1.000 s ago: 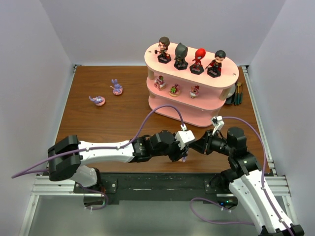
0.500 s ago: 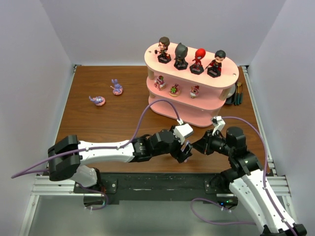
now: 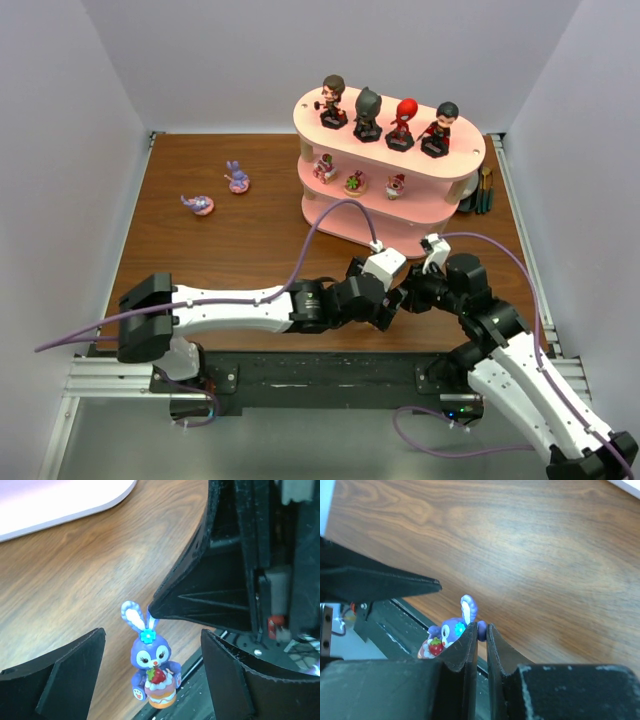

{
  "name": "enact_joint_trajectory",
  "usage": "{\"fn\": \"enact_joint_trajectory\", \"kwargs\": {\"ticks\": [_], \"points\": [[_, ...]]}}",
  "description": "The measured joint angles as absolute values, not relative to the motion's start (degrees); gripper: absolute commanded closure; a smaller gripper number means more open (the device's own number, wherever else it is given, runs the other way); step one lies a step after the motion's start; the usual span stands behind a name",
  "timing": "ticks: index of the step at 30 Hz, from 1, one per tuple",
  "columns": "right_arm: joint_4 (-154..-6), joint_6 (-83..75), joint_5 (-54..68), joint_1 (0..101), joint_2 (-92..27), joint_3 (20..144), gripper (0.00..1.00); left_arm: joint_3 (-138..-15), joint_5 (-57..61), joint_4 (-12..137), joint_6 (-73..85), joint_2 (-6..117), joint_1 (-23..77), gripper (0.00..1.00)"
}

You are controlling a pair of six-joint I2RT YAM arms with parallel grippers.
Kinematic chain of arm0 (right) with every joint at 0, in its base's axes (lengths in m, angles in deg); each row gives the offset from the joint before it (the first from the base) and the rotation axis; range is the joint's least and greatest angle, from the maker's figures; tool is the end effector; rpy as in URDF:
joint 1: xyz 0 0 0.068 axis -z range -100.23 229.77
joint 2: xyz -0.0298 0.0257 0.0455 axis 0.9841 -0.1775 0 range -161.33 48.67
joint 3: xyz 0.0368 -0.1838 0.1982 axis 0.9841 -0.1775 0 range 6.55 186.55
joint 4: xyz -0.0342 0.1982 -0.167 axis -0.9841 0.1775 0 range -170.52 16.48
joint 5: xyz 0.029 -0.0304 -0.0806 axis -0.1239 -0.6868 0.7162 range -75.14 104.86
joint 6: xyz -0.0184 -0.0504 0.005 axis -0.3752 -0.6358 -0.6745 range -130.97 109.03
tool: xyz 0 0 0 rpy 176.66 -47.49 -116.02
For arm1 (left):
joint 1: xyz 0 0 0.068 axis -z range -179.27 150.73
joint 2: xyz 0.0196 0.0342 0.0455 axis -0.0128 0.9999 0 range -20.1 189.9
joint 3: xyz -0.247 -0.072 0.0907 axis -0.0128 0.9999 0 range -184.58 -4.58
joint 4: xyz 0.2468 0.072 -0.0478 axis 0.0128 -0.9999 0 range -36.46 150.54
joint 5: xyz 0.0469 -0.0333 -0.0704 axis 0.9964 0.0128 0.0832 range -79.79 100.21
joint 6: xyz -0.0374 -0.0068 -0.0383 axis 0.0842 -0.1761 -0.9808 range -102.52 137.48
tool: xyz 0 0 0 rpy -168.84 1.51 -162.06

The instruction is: Place and organize the plastic toys onto the shelf

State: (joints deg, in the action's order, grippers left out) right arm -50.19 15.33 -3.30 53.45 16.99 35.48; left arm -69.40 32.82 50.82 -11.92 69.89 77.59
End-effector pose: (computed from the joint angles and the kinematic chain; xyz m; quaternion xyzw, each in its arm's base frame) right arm 0.1145 0.0690 0.2414 -0.0754 0.8681 0.3329 0.3603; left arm 0.0941 -0.3425 0.2663 0.2668 0.8324 -0.2586 0.4112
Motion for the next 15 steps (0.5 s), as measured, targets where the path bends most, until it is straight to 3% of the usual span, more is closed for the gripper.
{"fn": "enact_joint_trajectory", "kwargs": {"ticks": [8, 15], "points": [[-50.5, 16.7, 3.1, 46.6, 13.7, 36.1, 1.0, -72.0, 39.1, 42.3, -15.4, 72.8, 78.5, 0.33], [-51.7, 18.5, 9.3, 39.5, 10.7, 36.4, 1.0, -73.0, 39.5, 39.0, -18.0, 75.4, 78.5, 0.37]]}}
